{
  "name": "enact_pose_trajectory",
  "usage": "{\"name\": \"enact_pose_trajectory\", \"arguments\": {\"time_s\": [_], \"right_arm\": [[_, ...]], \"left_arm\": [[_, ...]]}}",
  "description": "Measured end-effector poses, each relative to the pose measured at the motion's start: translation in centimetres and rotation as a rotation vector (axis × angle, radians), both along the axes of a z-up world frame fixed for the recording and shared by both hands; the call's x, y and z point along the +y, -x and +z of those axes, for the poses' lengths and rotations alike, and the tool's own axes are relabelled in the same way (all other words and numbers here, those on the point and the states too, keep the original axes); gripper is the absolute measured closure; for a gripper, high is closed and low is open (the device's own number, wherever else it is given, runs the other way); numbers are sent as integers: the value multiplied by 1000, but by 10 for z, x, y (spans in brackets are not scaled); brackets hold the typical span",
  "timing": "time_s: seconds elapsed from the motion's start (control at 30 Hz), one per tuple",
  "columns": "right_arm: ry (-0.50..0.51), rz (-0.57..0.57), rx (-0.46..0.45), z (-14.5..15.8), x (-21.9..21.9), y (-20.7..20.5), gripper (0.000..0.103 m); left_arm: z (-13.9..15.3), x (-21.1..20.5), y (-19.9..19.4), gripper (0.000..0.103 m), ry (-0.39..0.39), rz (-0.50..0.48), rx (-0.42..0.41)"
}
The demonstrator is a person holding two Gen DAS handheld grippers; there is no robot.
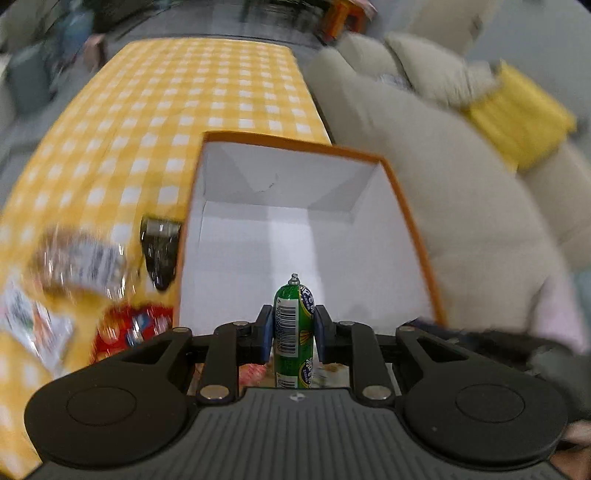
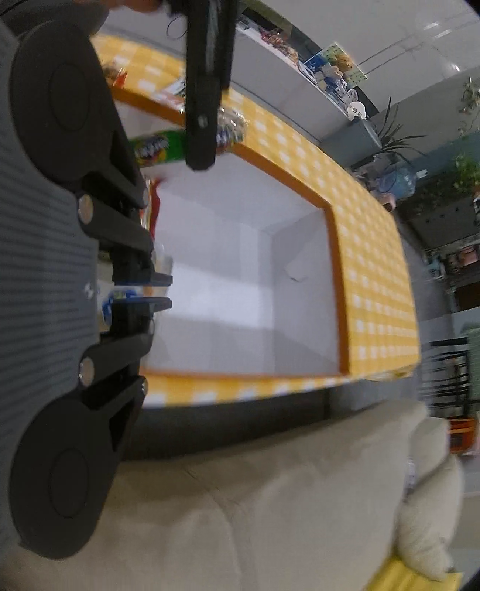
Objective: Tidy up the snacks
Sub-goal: 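Open the right tool to drop the potato-stick bag while the left tool lowers the sausage stick, then open the left tool to release the green sausage stick into the box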
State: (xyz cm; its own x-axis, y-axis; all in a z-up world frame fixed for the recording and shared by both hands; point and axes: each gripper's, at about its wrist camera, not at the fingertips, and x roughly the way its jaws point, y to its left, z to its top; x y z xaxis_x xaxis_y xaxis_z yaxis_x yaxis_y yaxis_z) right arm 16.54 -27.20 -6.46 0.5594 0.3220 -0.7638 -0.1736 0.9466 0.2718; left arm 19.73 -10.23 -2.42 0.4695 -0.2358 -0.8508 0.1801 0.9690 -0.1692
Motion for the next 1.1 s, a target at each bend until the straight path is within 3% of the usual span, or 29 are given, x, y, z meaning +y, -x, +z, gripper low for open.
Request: {"name": "enact_pose_trajectory", "arguments": {"time_s": [0.07, 0.13, 0.17, 0.23, 0.4, 0.5, 0.63, 0.87, 0.97, 1.07, 1.1], "right_arm": [[-44, -6, -23, 0, -12, 1, 95], [-113, -9, -45, -4, -22, -2, 78], [-143, -8, -40, -7, -25, -2, 63], [-203, -7, -39, -10, -31, -6, 55], [-251, 22, -59, -12, -24, -15, 34], [-235, 37, -67, -13, -18, -22, 34], [-222, 51, -57, -16, -14, -28, 35], [-157, 66, -73, -15, -5, -28, 33], [-146, 63, -74, -14, -5, -27, 33], [-144, 61, -74, -15, -4, -29, 33], [-144, 60, -74, -15, -4, -29, 33]], "left_arm": [[-3, -15, -9, 79, -110, -64, -3], [-8, -30, -18, 79, -223, -141, -8], [-12, -37, -23, 79, -278, -178, -5], [-23, -46, -33, 79, -379, -215, 21], [-47, -49, -59, 79, -436, -187, 114], [-61, -50, -68, 79, -518, -166, 155], [-68, -47, -70, 78, -563, -144, 155], [-67, -48, -65, 78, -566, -151, 143], [-66, -48, -63, 70, -568, -165, 118], [-58, -46, -55, 46, -556, -170, 62], [-54, -44, -51, 45, -545, -171, 35]]}}
